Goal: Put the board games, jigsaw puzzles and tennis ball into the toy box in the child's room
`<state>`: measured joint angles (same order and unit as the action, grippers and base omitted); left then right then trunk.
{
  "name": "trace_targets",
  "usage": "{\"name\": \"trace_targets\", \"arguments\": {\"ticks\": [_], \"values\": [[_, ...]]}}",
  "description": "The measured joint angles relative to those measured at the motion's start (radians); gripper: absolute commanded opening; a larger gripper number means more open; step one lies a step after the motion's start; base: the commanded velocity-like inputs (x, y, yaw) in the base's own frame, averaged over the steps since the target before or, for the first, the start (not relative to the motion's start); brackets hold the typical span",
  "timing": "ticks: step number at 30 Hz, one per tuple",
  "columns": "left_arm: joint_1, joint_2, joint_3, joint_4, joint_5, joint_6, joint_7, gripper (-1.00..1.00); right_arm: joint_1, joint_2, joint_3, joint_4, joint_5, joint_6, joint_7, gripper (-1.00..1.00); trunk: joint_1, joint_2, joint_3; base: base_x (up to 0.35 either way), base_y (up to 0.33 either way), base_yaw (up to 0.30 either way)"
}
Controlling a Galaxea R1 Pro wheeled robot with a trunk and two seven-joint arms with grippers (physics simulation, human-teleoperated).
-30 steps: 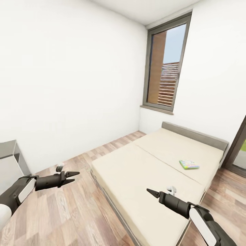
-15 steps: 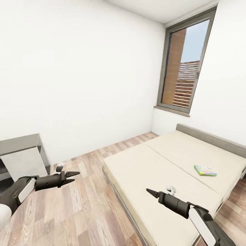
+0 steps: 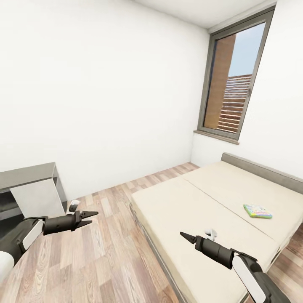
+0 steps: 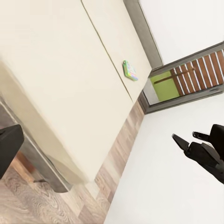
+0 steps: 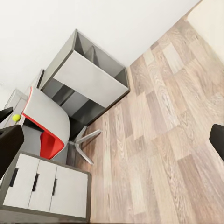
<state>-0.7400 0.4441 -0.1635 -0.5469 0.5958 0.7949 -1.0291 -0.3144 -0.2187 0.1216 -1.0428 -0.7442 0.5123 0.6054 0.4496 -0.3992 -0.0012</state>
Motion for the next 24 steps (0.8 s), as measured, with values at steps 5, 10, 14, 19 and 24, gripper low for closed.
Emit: {"name": "trace_targets", "arguments": {"ticks": [5, 10, 14, 19, 24], "values": [[0.0, 0.0, 0.0, 0.0, 0.0, 0.0, 0.0, 1.0, 0.0, 0.0, 0.0, -0.001, 0.0, 0.0, -0.001, 1.0, 0.0, 0.0, -0.002, -0.002, 0.0, 0.239], [0.0, 0.0, 0.0, 0.0, 0.0, 0.0, 0.0, 1.0, 0.0, 0.0, 0.001, -0.001, 0.0, 0.0, -0.001, 1.0, 0.0, 0.0, -0.004, -0.001, 0.0, 0.26], [0.0, 0.0, 0.0, 0.0, 0.0, 0.0, 0.0, 1.0, 0.0, 0.0, 0.001, -0.001, 0.0, 0.0, -0.001, 1.0, 0.0, 0.0, -0.006, 0.0, 0.0, 0.253], [0.0, 0.0, 0.0, 0.0, 0.0, 0.0, 0.0, 1.0, 0.0, -0.001, 0.001, -0.001, 0.0, -0.003, 0.001, 1.0, 0.0, 0.001, -0.009, 0.0, 0.0, 0.121], [0.0, 0.0, 0.0, 0.0, 0.0, 0.0, 0.0, 1.0, 0.0, -0.001, 0.001, -0.001, 0.0, -0.004, 0.002, 1.0, 0.0, 0.001, -0.009, 0.0, 0.0, 0.033]]}}
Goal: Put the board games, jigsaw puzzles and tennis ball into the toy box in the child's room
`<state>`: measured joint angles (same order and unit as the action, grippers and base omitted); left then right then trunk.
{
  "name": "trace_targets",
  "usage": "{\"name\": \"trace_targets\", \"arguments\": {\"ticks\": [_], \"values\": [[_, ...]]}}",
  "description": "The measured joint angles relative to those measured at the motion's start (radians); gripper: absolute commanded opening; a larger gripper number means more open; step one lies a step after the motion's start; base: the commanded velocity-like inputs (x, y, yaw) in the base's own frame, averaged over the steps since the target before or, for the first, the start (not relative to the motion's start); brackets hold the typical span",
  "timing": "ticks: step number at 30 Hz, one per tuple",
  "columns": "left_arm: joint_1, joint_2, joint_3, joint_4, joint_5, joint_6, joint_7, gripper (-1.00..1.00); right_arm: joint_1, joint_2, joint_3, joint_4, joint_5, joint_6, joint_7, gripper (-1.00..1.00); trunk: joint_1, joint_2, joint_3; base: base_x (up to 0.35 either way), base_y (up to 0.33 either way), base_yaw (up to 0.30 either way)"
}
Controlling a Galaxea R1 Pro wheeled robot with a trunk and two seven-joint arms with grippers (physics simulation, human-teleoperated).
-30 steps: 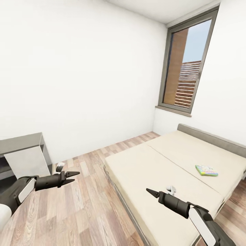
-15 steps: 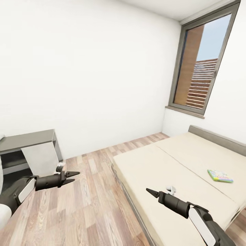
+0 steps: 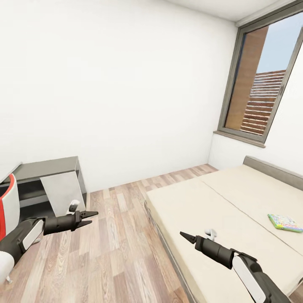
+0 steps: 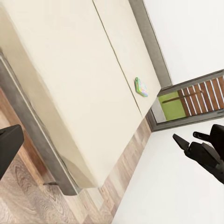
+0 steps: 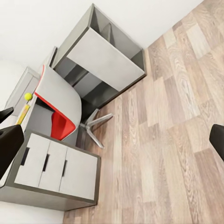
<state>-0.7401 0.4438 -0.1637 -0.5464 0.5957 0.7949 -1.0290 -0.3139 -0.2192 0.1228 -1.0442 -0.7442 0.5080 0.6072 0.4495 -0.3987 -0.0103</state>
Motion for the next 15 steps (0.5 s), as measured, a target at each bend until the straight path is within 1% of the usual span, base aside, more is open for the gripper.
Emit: {"name": "trace_targets", "arguments": {"ticks": [15], "values": [[0.0, 0.0, 0.0, 0.0, 0.0, 0.0, 0.0, 1.0, 0.0, 0.001, -0.001, 0.003, 0.0, -0.002, 0.0, 1.0, 0.0, 0.0, 0.0, 0.0, 0.0, 0.003]]}}
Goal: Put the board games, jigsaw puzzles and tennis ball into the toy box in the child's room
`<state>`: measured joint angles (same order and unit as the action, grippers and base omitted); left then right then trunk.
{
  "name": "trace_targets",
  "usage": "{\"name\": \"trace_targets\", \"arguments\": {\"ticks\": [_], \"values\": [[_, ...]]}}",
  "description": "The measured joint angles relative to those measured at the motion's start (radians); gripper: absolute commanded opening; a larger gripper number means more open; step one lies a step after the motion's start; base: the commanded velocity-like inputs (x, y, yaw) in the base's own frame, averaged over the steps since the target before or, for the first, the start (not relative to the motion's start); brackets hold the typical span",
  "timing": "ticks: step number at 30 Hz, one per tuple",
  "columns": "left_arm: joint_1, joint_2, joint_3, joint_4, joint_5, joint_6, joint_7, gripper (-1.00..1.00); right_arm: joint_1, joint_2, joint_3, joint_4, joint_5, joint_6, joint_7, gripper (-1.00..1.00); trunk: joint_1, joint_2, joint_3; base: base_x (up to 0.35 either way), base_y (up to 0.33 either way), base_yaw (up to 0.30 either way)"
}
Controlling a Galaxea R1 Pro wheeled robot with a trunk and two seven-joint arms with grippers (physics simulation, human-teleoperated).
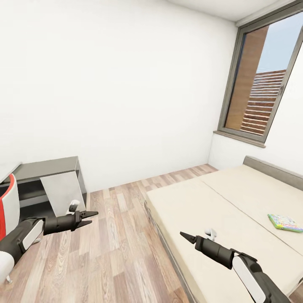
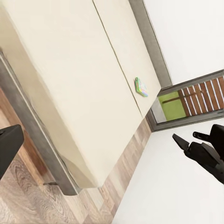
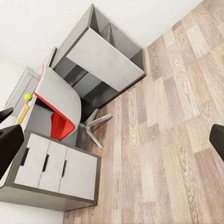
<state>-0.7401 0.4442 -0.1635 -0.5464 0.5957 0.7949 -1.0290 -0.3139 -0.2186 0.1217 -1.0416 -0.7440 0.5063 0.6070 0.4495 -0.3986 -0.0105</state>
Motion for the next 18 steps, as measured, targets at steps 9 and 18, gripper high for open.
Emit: {"name": "trace_targets", "arguments": {"ticks": [9, 18], "values": [[0.0, 0.0, 0.0, 0.0, 0.0, 0.0, 0.0, 1.0, 0.0, -0.001, 0.0, 0.0, -0.001, 0.001, 0.002, 1.0, 0.0, 0.0, 0.0, 0.0, 0.0, 0.004], [0.0, 0.0, 0.0, 0.0, 0.0, 0.0, 0.0, 1.0, 0.0, 0.001, 0.001, -0.003, 0.0, 0.001, 0.0, 1.0, 0.0, 0.0, 0.0, 0.0, 0.0, 0.185]]}}
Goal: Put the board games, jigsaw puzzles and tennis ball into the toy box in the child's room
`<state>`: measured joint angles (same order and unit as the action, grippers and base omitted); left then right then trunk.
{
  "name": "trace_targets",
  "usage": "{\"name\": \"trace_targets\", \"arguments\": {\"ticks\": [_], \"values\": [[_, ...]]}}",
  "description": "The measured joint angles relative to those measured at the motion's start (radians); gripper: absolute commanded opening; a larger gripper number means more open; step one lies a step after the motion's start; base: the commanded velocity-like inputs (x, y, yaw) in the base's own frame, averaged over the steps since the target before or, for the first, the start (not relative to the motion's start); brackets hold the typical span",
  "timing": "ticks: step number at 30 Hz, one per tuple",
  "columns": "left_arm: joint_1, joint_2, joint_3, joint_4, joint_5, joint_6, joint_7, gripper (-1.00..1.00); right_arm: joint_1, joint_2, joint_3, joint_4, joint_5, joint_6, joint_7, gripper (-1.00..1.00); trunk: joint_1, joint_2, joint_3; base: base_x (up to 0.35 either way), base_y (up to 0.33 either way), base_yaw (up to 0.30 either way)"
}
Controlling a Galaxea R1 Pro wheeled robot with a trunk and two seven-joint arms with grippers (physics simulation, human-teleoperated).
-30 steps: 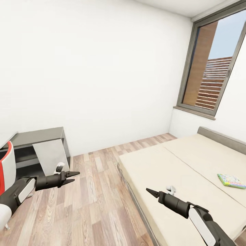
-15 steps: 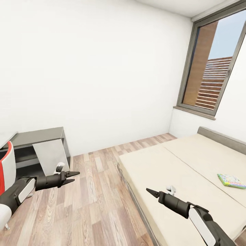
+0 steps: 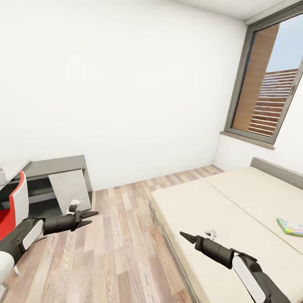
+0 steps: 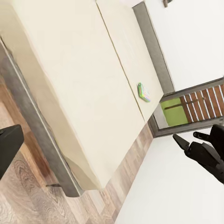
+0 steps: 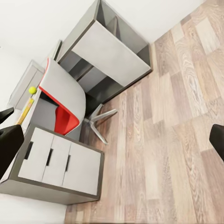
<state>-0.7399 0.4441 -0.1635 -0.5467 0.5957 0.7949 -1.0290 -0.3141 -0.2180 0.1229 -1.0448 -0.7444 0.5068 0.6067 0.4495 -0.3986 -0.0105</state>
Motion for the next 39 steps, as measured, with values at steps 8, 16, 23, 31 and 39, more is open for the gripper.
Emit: {"name": "trace_targets", "arguments": {"ticks": [8, 16, 23, 31, 39], "values": [[0.0, 0.0, 0.0, 0.0, 0.0, 0.0, 0.0, 1.0, 0.0, 0.001, 0.0, 0.0, 0.0, 0.001, -0.001, 1.0, 0.0, 0.0, 0.0, 0.0, 0.0, 0.281], [0.0, 0.0, 0.0, 0.0, 0.0, 0.0, 0.0, 1.0, 0.0, 0.001, -0.001, 0.002, 0.0, 0.004, -0.002, 1.0, 0.0, 0.0, 0.0, 0.0, -0.019, 0.29], [0.0, 0.0, 0.0, 0.0, 0.0, 0.0, 0.0, 1.0, 0.0, 0.001, 0.004, 0.002, 0.0, 0.005, -0.003, 1.0, 0.0, 0.0, 0.0, 0.0, -0.068, 0.291], [0.0, 0.0, 0.0, 0.0, 0.0, 0.0, 0.0, 1.0, 0.0, 0.001, 0.01, 0.002, 0.001, 0.005, -0.004, 1.0, 0.0, 0.0, 0.0, 0.0, -0.079, 0.291], [0.0, 0.0, 0.0, 0.0, 0.0, 0.0, 0.0, 1.0, 0.0, 0.001, 0.011, 0.002, 0.001, 0.005, -0.004, 1.0, 0.0, 0.0, 0.0, 0.0, -0.082, 0.291]]}}
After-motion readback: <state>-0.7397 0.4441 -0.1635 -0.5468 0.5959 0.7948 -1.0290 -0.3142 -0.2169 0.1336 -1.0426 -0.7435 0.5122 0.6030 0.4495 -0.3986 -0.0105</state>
